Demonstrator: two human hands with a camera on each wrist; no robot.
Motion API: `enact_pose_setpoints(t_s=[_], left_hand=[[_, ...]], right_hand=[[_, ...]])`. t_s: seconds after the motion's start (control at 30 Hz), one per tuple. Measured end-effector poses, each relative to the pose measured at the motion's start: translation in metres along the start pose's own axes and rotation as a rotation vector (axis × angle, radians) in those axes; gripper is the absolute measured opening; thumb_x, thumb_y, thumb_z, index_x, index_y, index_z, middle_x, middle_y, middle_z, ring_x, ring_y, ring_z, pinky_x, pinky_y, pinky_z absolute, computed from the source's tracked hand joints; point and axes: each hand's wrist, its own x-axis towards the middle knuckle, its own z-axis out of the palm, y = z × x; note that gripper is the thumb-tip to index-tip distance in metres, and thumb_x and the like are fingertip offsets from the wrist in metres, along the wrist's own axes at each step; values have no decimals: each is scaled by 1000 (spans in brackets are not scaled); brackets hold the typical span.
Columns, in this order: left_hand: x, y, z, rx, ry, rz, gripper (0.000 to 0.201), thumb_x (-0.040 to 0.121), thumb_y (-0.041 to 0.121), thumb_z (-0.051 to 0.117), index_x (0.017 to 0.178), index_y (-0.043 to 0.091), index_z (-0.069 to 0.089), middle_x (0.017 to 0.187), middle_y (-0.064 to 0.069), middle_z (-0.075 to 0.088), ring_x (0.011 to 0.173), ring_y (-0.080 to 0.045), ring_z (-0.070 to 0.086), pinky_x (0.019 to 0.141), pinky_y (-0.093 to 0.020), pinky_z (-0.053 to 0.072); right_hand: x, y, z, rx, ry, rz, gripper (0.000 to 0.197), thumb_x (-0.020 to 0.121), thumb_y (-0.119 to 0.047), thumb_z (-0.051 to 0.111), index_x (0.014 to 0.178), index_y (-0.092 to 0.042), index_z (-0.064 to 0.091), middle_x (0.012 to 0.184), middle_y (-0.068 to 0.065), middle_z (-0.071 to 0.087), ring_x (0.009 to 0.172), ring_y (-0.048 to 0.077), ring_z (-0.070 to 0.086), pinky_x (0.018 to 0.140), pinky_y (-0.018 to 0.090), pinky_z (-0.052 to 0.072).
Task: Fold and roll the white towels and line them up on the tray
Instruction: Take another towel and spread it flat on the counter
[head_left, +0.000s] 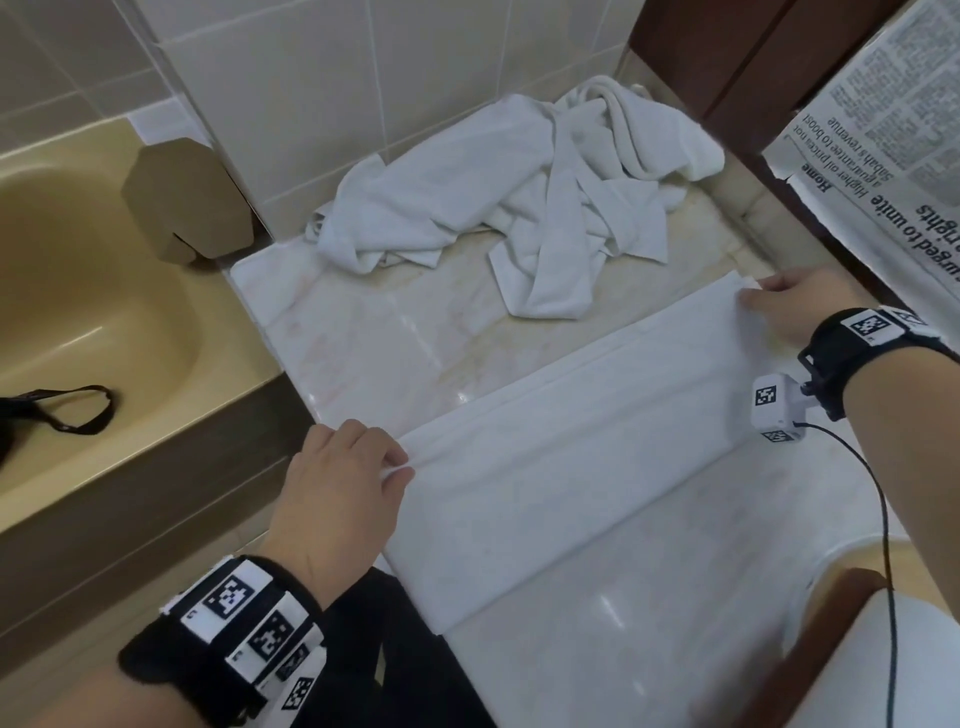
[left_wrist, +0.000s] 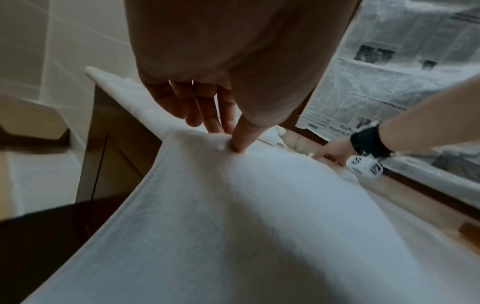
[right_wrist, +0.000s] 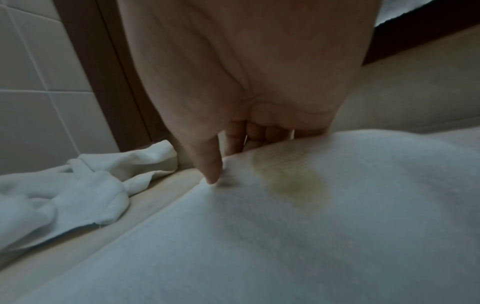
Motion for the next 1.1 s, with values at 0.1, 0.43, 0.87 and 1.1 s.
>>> enact_pose_setpoints(t_s=[0.1, 0.43, 0.87, 1.1], left_hand=[[2, 0, -3, -24, -43, -7, 10, 97, 33, 66, 103, 26, 64, 92, 12, 55, 93, -16, 44, 86, -33, 46], [10, 1, -26, -57, -318, -187, 26, 92, 55, 62, 86, 29, 62, 83, 11, 59, 94, -11, 48, 75, -31, 47], [17, -20, -8, -17, -63, -76, 34, 101, 43, 54, 74, 24, 46, 52, 1, 49, 56, -18, 48, 49, -30, 31], [2, -16, 11, 148, 183, -23, 26, 100, 39, 56, 102, 13, 60, 91, -8, 54, 80, -26, 44, 73, -42, 46]], right_hand=[[-1, -2, 1, 9, -13, -43, 25, 96, -37, 61, 112, -19, 68, 106, 9, 70, 88, 31, 63, 82, 38, 53], [-4, -10, -2, -71, -41, -115, 33, 104, -36, 49, 130, -18, 57, 125, 12, 62, 94, 29, 52, 80, 35, 40], [13, -19, 11, -187, -1, -93, 41, 107, -36, 38, 141, -15, 47, 138, 16, 55, 122, 37, 54, 90, 38, 38], [32, -14, 28, -139, 38, -38, 46, 101, -42, 47, 137, -14, 43, 133, 20, 58, 118, 42, 57, 98, 45, 43]])
